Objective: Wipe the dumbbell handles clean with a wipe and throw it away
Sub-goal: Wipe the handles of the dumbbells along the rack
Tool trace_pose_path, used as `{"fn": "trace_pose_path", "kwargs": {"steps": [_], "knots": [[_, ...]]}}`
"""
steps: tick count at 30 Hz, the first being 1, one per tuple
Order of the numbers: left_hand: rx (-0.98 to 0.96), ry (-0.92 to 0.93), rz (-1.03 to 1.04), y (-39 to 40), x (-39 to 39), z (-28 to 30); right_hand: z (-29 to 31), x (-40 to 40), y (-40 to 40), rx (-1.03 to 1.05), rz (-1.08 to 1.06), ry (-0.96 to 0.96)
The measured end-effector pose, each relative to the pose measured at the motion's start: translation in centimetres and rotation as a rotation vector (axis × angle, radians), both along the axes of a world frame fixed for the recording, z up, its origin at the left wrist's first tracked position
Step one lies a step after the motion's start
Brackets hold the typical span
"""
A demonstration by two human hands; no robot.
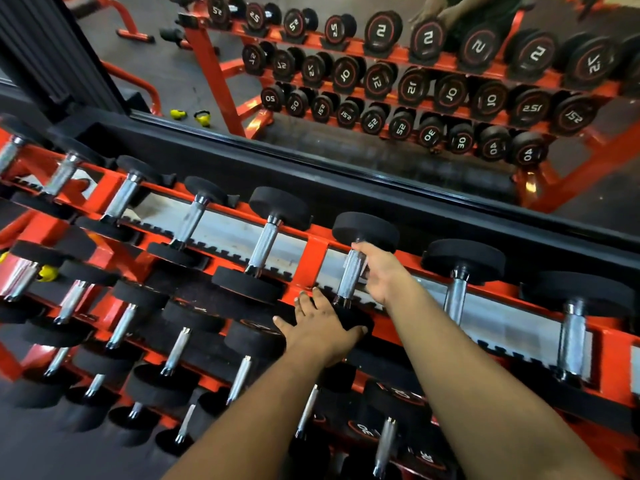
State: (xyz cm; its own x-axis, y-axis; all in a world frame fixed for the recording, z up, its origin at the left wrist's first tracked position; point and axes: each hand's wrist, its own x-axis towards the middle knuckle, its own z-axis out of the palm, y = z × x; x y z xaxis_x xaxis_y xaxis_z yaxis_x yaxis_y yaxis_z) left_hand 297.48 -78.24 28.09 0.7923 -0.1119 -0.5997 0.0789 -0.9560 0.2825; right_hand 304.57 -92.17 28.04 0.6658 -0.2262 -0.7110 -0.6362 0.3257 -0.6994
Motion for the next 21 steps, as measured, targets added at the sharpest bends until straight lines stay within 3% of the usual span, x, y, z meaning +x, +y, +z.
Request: {"fn": "trace_pose_path", "kwargs": {"steps": [3, 10, 21], "knots": [[-0.003, -0.014, 0.007, 0.0, 0.1, -0.3, -0.5, -0.7, -0.4, -0.068, 0.046, -0.045], [-0.023, -0.017, 0.015, 0.1, 0.0, -0.3, -1.6, -0.8, 0.2, 0.045, 0.026, -0.010], [-0.031, -0.029, 0.041, 0.1, -0.2, -0.3, -1.7, -3.8, 0.0, 0.058, 0.206, -0.001]]}}
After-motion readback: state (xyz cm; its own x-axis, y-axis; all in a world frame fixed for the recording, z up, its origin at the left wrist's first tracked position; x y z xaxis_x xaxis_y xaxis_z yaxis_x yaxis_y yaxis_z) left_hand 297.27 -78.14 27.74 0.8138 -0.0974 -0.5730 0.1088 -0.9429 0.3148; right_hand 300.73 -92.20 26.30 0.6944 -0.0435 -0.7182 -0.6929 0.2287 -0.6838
